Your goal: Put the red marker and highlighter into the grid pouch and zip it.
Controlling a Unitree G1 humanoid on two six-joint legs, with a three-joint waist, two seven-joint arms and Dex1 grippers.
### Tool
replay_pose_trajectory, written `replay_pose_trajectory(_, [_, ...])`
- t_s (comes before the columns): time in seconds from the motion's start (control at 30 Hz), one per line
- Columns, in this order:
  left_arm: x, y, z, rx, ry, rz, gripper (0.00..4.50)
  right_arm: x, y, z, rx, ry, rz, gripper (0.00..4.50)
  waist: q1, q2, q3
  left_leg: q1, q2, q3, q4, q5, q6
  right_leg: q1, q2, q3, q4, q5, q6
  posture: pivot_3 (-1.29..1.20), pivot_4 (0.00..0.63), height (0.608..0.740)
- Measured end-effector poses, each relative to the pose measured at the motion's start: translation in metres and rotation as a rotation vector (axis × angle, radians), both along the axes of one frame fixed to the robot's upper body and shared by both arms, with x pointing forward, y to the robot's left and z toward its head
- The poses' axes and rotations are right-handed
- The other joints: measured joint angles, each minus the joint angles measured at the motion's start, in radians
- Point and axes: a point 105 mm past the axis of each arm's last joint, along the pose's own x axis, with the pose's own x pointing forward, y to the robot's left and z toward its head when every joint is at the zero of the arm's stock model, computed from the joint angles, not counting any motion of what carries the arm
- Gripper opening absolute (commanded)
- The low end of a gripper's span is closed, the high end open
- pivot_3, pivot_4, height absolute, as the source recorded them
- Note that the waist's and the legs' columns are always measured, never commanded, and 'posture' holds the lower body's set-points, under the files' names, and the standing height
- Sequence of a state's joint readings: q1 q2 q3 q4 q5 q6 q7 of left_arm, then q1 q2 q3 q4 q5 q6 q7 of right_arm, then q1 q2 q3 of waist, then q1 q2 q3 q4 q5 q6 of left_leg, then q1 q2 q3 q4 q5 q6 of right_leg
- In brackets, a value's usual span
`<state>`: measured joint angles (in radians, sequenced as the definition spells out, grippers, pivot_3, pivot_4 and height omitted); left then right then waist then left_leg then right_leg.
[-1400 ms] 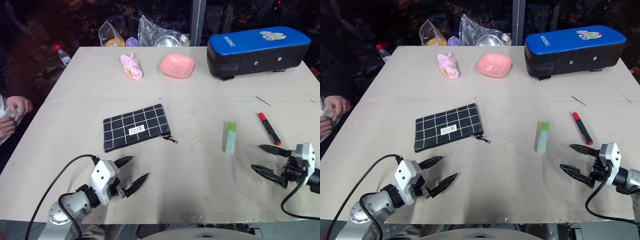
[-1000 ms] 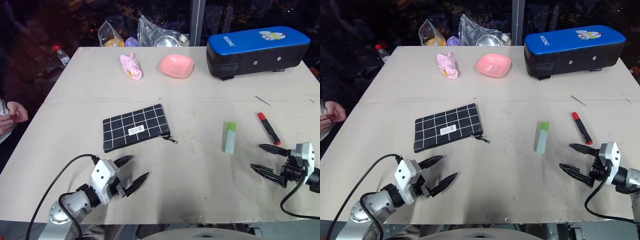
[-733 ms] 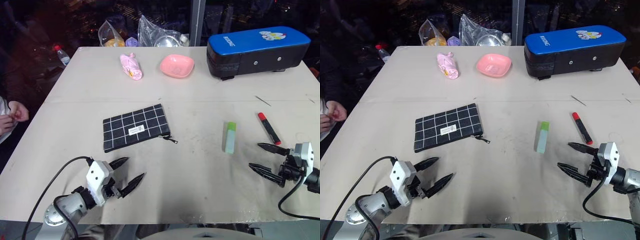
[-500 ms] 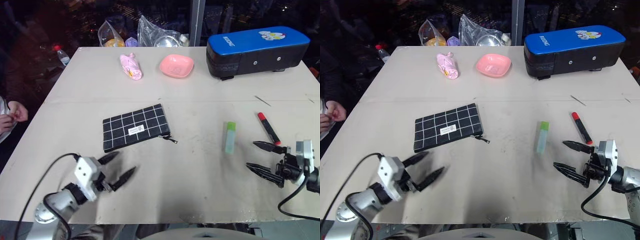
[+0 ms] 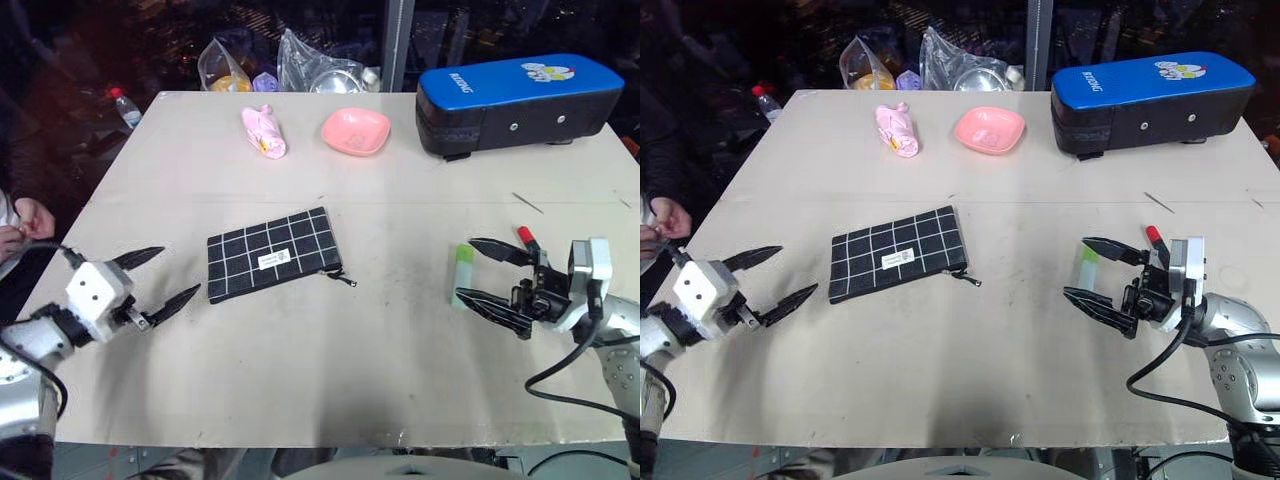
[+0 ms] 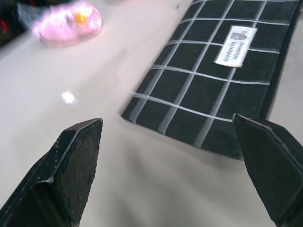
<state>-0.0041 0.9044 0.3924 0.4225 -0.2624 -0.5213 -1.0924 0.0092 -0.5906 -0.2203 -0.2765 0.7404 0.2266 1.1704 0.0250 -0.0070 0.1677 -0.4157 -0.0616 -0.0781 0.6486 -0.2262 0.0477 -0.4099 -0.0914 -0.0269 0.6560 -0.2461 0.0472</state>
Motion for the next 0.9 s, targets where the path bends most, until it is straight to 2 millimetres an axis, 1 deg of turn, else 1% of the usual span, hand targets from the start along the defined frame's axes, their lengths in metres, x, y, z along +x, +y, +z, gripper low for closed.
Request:
replay_pose_trajectory(0.1, [0.011,0.012,0.01,0.189,-0.078,-0.033,4.5,0.0,-0.002,-0.001,-0.003,0.003,-0.008,4.47,-0.003,0.0,0.0,0.0,0.0,0.0,0.0,0.0,0.0,0.0,0.0,0.0,0.0,0.002,0.004,0.0,0.15,0.734])
replay_pose_trajectory(0.17, [0.012,0.014,0.011,0.266,-0.113,-0.065,4.5,-0.001,-0.003,-0.002,-0.004,0.004,-0.014,4.47,-0.008,0.0,0.0,0.0,0.0,0.001,-0.001,0.0,0.0,-0.001,0.0,0.001,0.0,0.002,0.004,0.0,0.15,0.734])
replay_pose_trajectory(0.23, [0.012,0.01,0.007,0.324,-0.123,-0.114,4.5,-0.001,-0.003,-0.002,-0.004,0.005,-0.019,4.47,-0.013,0.0,0.0,0.0,0.0,0.001,-0.002,0.0,0.0,-0.001,0.0,0.002,0.001,0.002,0.004,0.0,0.15,0.734])
replay_pose_trajectory(0.3, [0.009,0.006,-0.002,0.389,-0.113,-0.177,4.5,-0.001,-0.004,-0.002,-0.007,0.0,-0.025,4.47,-0.014,0.0,0.0,0.0,0.0,0.002,-0.002,0.0,0.0,-0.001,0.001,0.002,0.002,0.002,0.004,0.0,0.15,0.734])
replay_pose_trajectory(0.37, [0.001,0.001,-0.015,0.462,-0.086,-0.26,4.5,0.0,-0.004,-0.002,-0.01,-0.001,-0.028,4.47,-0.015,0.0,0.0,0.0,0.0,0.002,-0.002,0.0,0.0,-0.002,0.001,0.002,0.003,0.002,0.004,0.0,0.15,0.734])
replay_pose_trajectory(0.43, [-0.004,-0.002,-0.022,0.494,-0.087,-0.303,4.5,0.0,-0.005,-0.002,-0.01,-0.001,-0.03,4.47,-0.012,0.0,0.0,0.001,0.0,0.002,-0.001,0.0,0.0,-0.002,0.001,0.002,0.003,0.002,0.004,0.0,0.15,0.734])
replay_pose_trajectory(0.67, [0.002,-0.008,-0.021,0.572,-0.164,-0.339,4.5,0.0,-0.005,-0.002,-0.017,-0.004,-0.027,4.47,-0.008,0.001,-0.001,0.002,0.0,0.002,0.0,0.0,0.0,-0.001,0.002,0.001,0.004,0.003,0.006,0.0,0.15,0.734])
replay_pose_trajectory(0.9, [0.009,-0.013,-0.027,0.581,-0.194,-0.33,4.5,-0.004,-0.011,-0.011,-0.115,0.006,-0.013,4.47,0.01,0.01,-0.006,0.004,-0.001,0.003,0.001,0.001,-0.001,0.001,0.004,-0.002,0.006,0.004,0.008,0.0,0.15,0.734])
